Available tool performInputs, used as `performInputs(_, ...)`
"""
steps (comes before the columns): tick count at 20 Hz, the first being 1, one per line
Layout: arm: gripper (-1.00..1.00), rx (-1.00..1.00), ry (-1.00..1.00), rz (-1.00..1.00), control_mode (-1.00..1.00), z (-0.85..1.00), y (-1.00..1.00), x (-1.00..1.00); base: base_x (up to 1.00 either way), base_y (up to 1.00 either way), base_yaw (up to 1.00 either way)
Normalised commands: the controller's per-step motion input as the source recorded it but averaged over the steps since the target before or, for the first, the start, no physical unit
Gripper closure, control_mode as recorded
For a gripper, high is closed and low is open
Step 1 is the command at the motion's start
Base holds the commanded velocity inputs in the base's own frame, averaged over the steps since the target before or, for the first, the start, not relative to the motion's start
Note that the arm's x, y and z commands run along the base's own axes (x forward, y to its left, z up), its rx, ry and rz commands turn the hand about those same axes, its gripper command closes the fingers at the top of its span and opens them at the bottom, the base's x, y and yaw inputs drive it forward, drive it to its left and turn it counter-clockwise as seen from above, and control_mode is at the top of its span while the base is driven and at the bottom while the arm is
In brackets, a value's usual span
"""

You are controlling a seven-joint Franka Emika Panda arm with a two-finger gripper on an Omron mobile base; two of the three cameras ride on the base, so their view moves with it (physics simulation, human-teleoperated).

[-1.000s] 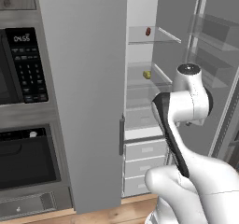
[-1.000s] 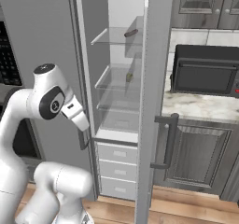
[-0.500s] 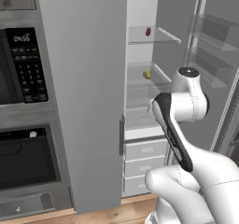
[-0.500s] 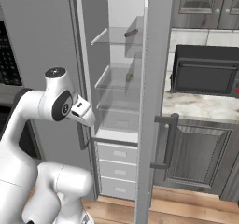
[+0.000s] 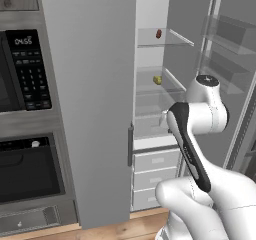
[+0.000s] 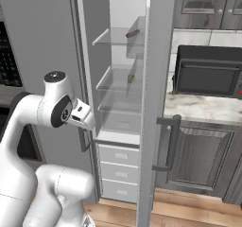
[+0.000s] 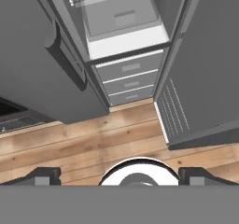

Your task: Retrieve the sausage and cheese from the fridge and place them on the cutting board on the counter.

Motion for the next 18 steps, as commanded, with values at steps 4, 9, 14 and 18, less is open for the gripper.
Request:
performInputs(4, -1.0, 0.0, 0.0, 0.0, -1.0, 0.0, 0.0, 0.0, 0.0, 0.0, 0.0)
performInputs(9, -1.0, 0.0, 0.0, 0.0, -1.0, 0.0, 0.0, 0.0, 0.0, 0.0, 0.0)
performInputs(14, -1.0, 0.0, 0.0, 0.0, -1.0, 0.0, 0.0, 0.0, 0.0, 0.0, 0.0)
performInputs(18, -1.0, 0.0, 0.0, 0.0, -1.0, 0.0, 0.0, 0.0, 0.0, 0.0, 0.0)
